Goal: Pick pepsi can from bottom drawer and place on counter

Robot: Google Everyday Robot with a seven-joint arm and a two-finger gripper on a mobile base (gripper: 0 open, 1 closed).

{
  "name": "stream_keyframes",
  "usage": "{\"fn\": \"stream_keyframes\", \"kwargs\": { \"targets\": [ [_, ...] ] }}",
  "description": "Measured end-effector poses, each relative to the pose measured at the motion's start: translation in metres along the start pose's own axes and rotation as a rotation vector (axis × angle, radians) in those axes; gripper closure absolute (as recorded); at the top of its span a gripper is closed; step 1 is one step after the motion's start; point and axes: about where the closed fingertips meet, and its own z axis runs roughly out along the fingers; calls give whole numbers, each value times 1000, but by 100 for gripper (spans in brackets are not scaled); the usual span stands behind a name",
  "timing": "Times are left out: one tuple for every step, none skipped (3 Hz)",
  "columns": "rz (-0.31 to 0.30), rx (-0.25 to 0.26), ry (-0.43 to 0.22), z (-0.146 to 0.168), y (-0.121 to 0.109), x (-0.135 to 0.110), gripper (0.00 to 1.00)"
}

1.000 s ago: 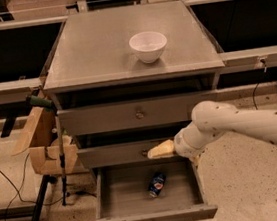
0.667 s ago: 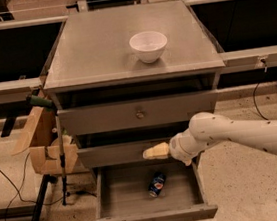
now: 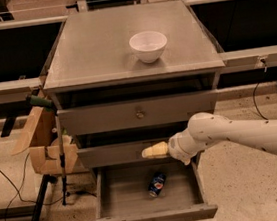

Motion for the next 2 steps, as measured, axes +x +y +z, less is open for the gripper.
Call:
{"fn": "stream_keyframes", "kwargs": {
  "targets": [
    [28, 12, -3, 17, -7, 4, 0],
    [87, 23, 3, 60, -29, 14, 0]
  ]
}}
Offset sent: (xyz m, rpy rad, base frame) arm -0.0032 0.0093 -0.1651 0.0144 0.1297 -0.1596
